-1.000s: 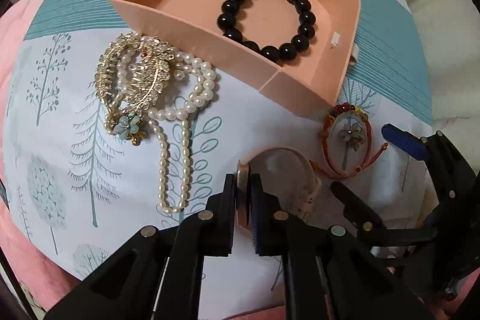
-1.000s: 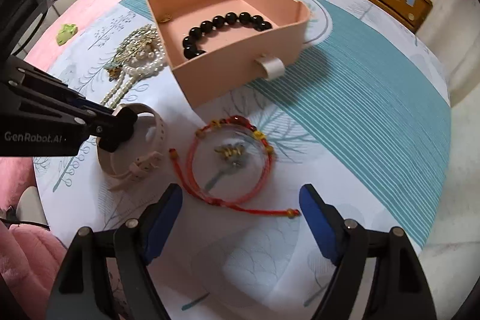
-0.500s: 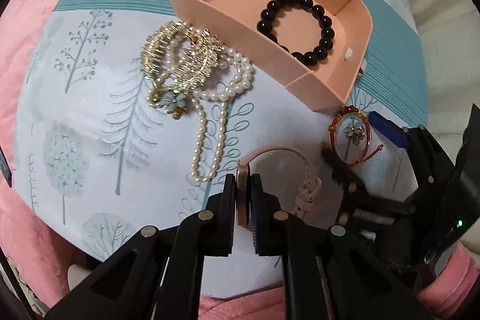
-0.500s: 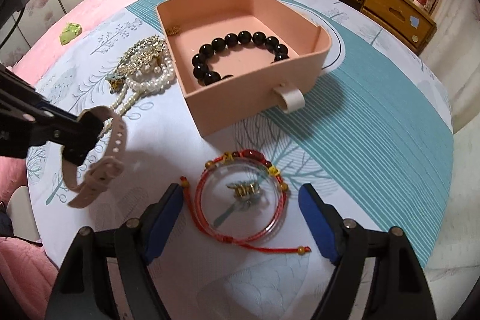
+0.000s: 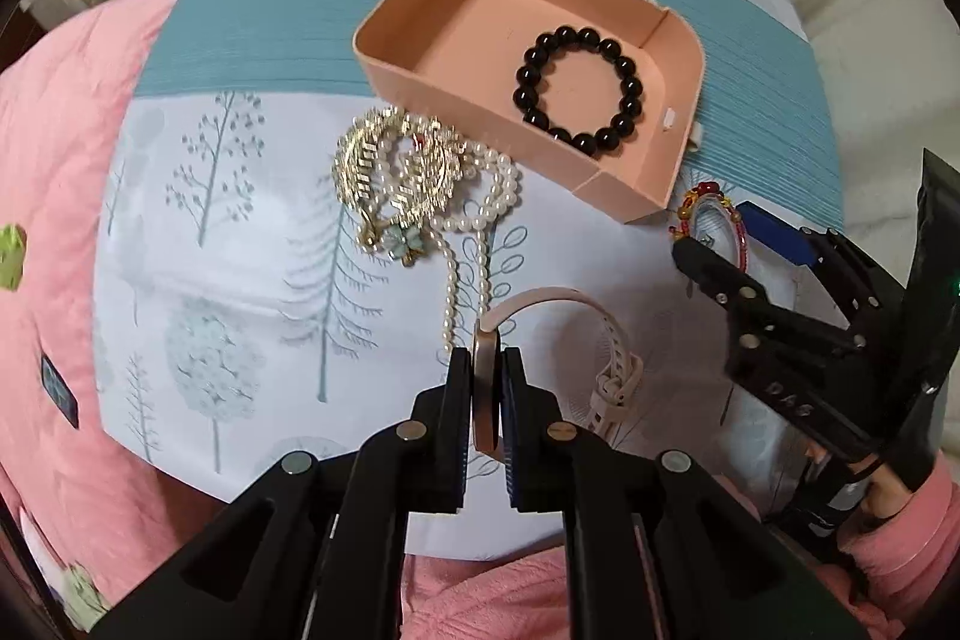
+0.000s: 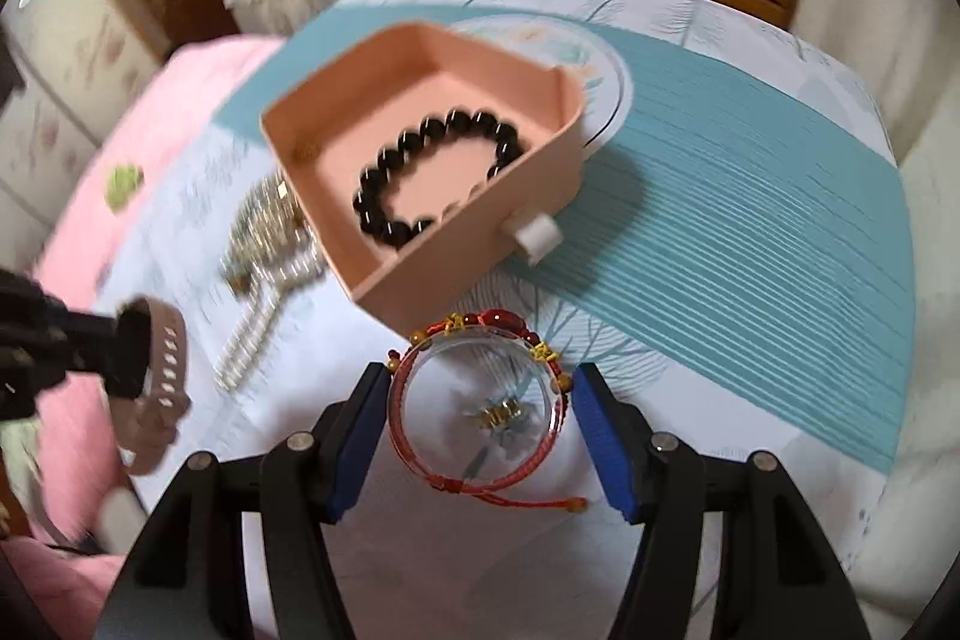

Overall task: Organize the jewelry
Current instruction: 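Carry the watch with the left tool while the right tool carries the red bracelet into the box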

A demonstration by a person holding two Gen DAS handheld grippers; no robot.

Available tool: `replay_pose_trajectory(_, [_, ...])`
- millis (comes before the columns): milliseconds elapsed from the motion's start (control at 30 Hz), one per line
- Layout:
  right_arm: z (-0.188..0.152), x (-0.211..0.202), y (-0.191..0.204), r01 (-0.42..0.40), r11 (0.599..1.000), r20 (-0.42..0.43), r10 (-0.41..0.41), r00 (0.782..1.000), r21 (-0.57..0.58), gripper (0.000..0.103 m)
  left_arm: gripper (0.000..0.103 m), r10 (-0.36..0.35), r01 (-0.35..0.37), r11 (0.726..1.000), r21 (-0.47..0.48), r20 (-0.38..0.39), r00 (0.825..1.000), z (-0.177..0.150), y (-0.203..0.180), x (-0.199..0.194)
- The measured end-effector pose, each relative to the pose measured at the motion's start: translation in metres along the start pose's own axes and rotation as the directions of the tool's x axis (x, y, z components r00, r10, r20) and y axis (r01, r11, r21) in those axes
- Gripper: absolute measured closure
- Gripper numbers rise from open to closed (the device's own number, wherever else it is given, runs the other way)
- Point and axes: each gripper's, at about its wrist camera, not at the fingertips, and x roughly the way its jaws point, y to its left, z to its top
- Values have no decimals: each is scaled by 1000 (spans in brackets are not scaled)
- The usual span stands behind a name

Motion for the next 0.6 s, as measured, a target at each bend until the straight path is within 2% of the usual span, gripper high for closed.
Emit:
replay_pose_trajectory(67, [2, -10, -1, -23, 999, 8, 23, 1000, 37, 40, 96, 2, -2, 1000, 26, 0, 1000, 7, 2, -7])
replay_pose_trajectory(233, [3, -37, 0, -64, 986, 88, 51, 995, 154, 40, 96, 12, -12, 996, 85, 7, 1000, 21, 15, -17])
replay_pose_trajectory(367, [11, -52, 3, -126, 957, 123, 97, 988, 262, 40, 96, 5, -9, 993, 120, 32, 999, 37, 21, -35])
replay_pose_trajectory(600, [25, -62, 11, -185, 916, 218, 111, 970, 355, 40, 96, -17, 5, 984, 178, 71, 997, 73, 29, -56])
